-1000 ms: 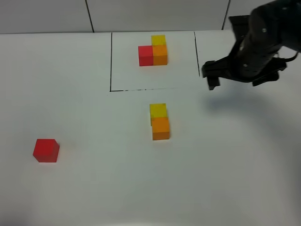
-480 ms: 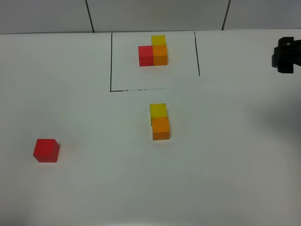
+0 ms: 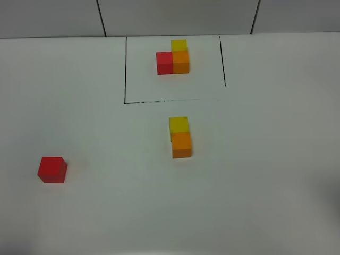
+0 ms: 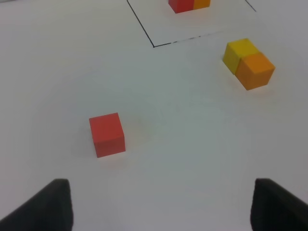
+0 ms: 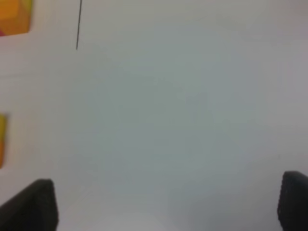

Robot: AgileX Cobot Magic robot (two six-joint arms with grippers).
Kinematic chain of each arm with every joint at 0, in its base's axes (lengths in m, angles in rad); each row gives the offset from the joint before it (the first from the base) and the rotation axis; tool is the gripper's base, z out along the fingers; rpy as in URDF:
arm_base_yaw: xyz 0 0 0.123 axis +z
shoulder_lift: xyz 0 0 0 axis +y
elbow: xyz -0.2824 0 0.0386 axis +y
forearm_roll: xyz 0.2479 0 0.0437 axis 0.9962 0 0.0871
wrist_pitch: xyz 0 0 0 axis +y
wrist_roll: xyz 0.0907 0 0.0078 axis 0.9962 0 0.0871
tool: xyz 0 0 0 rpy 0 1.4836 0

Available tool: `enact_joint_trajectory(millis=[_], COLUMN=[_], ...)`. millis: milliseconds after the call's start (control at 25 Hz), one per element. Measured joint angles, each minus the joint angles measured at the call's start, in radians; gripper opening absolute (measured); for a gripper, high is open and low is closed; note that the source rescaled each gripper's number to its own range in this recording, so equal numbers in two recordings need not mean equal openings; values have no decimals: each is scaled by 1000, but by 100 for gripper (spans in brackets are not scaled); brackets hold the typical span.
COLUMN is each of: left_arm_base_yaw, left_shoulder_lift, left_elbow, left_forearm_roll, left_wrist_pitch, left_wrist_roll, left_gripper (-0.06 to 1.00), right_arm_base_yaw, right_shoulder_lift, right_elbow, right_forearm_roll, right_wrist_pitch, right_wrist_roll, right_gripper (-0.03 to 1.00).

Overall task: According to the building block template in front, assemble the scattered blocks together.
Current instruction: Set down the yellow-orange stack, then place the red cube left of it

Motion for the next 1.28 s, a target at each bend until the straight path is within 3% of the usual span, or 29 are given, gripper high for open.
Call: enact_joint_trajectory(millis=[400,680,1280], left_arm_base_yaw=[0,0,0], left_shoulder_lift=[0,0,0], left_elbow=[0,0,0], left_forearm_roll=[0,0,0], left_wrist_pitch=[0,0,0], left_wrist_roll=[0,0,0], left_gripper=[70,70,70], right_arm_base_yaw=[0,0,0], right_shoulder_lift=[-356,-484,-613], right_elbow=[75,160,178], right_forearm_roll=[1,0,-6], right_wrist_pitch=[198,246,296], right_wrist_roll=[15,15,-27], right_gripper=[94,93,83])
